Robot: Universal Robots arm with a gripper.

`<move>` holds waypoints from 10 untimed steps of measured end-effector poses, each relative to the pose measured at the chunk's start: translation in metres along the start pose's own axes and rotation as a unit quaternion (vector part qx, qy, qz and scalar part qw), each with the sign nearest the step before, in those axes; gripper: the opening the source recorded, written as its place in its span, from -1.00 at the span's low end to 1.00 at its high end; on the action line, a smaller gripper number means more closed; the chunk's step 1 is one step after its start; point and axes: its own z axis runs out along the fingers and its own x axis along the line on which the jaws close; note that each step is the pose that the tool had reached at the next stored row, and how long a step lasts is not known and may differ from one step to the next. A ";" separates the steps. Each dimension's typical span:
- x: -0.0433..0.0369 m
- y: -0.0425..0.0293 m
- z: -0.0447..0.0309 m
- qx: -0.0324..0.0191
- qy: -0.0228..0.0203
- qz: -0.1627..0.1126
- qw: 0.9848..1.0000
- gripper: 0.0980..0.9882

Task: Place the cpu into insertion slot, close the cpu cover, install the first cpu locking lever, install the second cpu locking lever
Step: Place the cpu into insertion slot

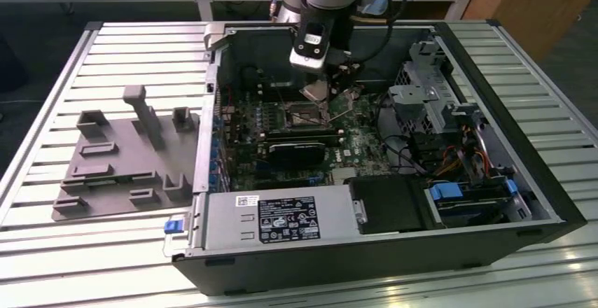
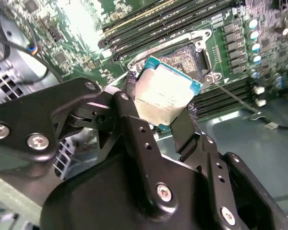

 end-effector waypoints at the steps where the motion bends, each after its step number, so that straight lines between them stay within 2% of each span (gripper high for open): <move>1: 0.0000 -0.0001 0.0010 0.000 -0.001 0.009 1.000 -0.01; 6: -0.0001 -0.0006 0.0061 -0.001 -0.005 0.054 0.999 -0.01; 10: -0.0002 -0.0009 0.0102 -0.002 -0.008 0.090 0.996 -0.01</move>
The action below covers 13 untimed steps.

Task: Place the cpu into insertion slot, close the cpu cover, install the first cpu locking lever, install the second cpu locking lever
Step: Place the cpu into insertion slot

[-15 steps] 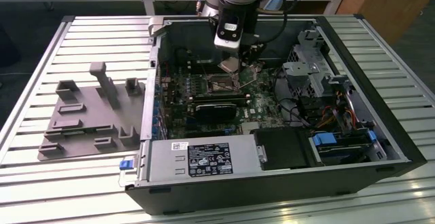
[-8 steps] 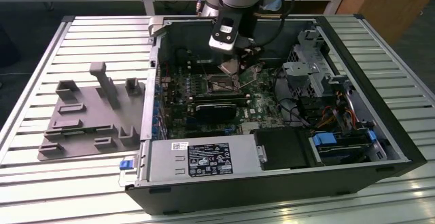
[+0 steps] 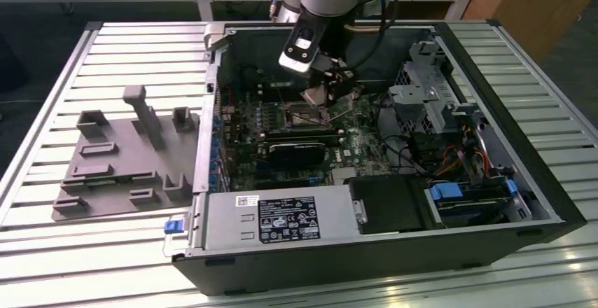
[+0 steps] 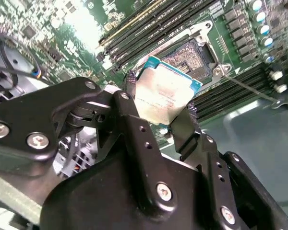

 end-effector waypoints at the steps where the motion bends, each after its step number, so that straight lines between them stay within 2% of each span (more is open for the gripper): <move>1: 0.0000 -0.0001 0.0010 0.000 -0.001 0.009 1.000 -0.01; 4: -0.0001 -0.0004 0.0040 -0.001 -0.003 0.036 0.999 -0.01; 7: -0.0001 -0.0006 0.0069 -0.001 -0.006 0.063 0.998 -0.01; 13: 0.0000 -0.0014 0.0119 -0.002 -0.010 0.113 0.994 -0.01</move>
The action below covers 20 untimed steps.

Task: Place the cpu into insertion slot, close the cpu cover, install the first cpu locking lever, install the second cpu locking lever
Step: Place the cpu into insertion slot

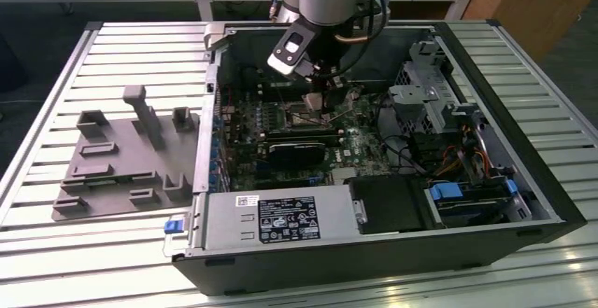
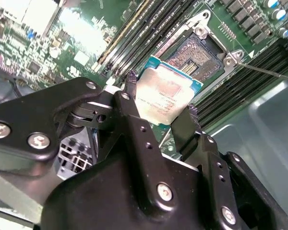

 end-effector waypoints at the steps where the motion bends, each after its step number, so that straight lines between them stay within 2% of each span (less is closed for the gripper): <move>1: 0.0002 -0.0005 0.0006 0.000 0.000 0.005 1.000 -0.01; 4: 0.0014 -0.0030 0.0032 0.000 -0.002 0.024 1.000 -0.01; 6: 0.0022 -0.0046 0.0059 -0.001 -0.004 0.045 0.999 -0.01; 12: 0.0070 -0.0102 0.0113 -0.001 -0.005 0.054 0.999 -0.01; 20: 0.0147 -0.0111 0.0205 -0.001 -0.006 0.072 0.997 -0.01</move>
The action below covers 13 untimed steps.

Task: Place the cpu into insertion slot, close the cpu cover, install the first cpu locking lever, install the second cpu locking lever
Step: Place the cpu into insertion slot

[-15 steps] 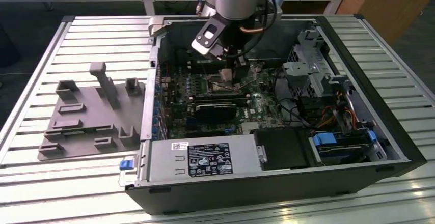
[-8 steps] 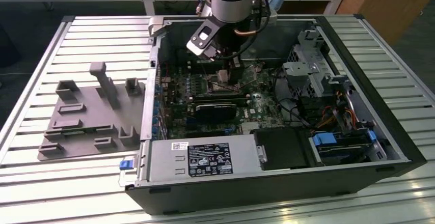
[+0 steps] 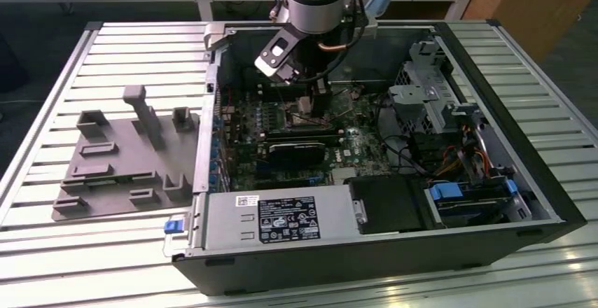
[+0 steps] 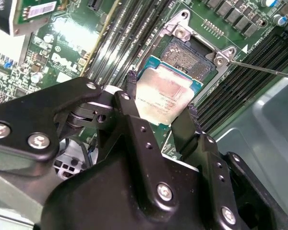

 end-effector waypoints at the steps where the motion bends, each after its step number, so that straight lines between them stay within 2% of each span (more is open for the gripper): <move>1: 0.0006 -0.0002 0.0009 0.000 0.000 0.003 1.000 -0.01; 13: 0.0127 -0.0049 0.0123 0.000 -0.002 0.022 1.000 -0.01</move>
